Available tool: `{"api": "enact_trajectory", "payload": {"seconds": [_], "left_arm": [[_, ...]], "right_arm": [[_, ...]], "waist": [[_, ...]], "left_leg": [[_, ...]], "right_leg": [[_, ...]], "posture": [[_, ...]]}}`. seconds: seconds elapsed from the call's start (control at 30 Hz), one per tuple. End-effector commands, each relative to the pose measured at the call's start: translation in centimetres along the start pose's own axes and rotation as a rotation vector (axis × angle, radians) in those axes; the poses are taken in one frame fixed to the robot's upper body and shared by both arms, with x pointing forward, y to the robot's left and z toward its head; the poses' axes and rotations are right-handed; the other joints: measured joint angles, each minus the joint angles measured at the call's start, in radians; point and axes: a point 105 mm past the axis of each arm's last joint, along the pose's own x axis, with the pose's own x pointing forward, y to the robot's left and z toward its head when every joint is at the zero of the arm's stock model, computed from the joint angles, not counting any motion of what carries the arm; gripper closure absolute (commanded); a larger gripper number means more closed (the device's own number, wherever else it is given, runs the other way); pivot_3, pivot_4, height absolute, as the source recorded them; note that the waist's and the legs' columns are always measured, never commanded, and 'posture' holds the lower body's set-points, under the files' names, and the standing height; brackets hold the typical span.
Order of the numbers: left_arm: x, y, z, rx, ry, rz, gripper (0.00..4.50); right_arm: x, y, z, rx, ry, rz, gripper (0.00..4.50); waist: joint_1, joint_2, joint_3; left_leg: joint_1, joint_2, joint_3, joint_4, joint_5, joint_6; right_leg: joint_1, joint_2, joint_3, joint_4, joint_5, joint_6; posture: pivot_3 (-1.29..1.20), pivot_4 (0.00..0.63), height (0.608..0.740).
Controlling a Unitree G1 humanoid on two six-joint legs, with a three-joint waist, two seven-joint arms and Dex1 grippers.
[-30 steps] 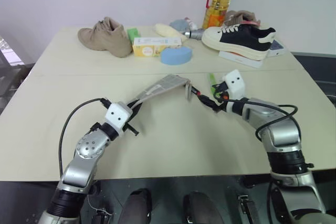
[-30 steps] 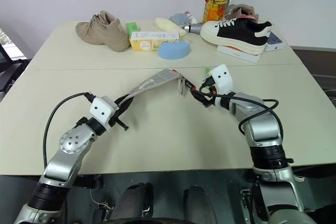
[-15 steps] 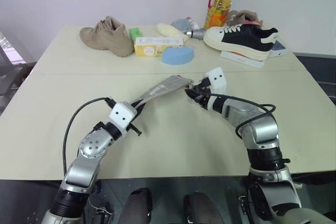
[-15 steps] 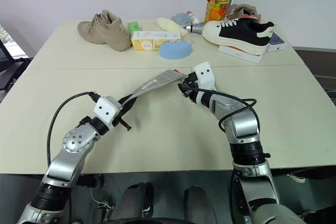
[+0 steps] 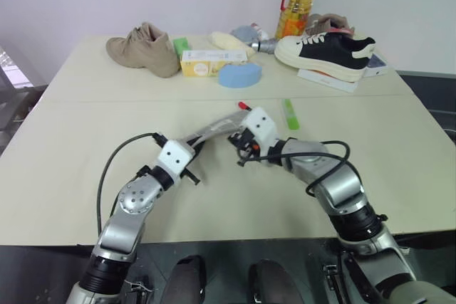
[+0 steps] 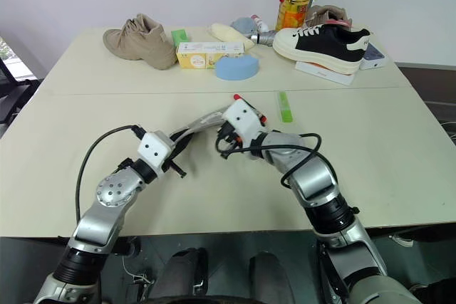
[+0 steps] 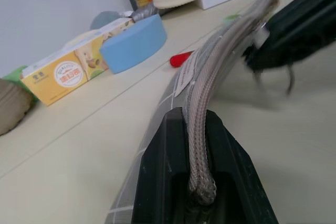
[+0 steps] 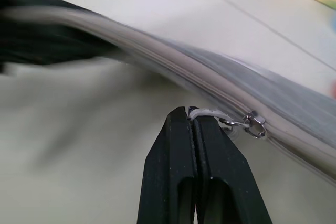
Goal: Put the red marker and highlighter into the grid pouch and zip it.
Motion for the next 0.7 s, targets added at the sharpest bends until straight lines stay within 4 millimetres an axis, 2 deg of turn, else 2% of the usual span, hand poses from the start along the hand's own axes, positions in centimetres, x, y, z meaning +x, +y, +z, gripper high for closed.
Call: {"api": "enact_trajectory", "payload": {"seconds": [0.03,0.2,0.4,0.5,0.63,0.7], "left_arm": [[0.8,-0.5,1.9,0.020,-0.060,-0.004,4.50],[1.3,-0.7,2.1,0.016,-0.059,0.011,4.50],[1.3,-0.2,2.5,0.013,-0.071,0.047,4.50],[0.6,0.5,3.0,0.008,-0.093,0.070,4.50],[-0.6,1.9,3.3,0.000,-0.109,0.115,4.50],[-1.3,3.3,3.1,0.020,-0.094,0.160,4.50]], "right_arm": [[0.3,2.9,3.0,-0.110,-0.089,0.117,4.47],[0.3,5.6,4.2,-0.172,-0.126,0.225,4.47],[-0.2,4.3,4.2,-0.161,-0.119,0.204,4.47],[-1.4,3.4,4.3,-0.138,-0.125,0.210,3.57],[-3.5,1.7,3.9,-0.104,-0.125,0.202,1.58],[-4.4,-0.5,2.9,-0.080,-0.096,0.130,0.47]], "waist": [[0.000,0.000,0.000],[0.001,0.000,0.000],[0.001,0.000,0.000],[0.001,0.000,0.000],[0.001,0.000,0.000],[0.002,0.000,0.000]], "left_leg": [[0.000,0.000,0.000,0.000,0.000,0.000],[0.000,0.000,-0.001,0.000,0.000,0.000],[0.000,0.000,-0.001,0.000,0.000,0.000],[0.000,0.000,-0.001,0.000,0.000,0.000],[0.000,0.000,-0.001,0.000,0.000,0.000],[0.000,0.000,-0.001,0.000,0.000,0.000]], "right_leg": [[0.000,0.000,0.000,0.000,0.000,0.000],[0.000,0.000,0.000,0.000,0.000,0.000],[0.000,0.000,0.000,0.000,0.000,0.000],[0.000,0.000,0.000,0.000,0.000,0.000],[0.000,-0.003,0.000,0.000,0.000,0.000],[0.001,-0.003,0.000,-0.001,0.000,0.000]], "posture": [[0.00,0.150,0.740],[0.00,0.150,0.740],[0.00,0.150,0.740],[0.00,0.150,0.740],[0.00,0.150,0.740],[0.00,0.150,0.740]]}}
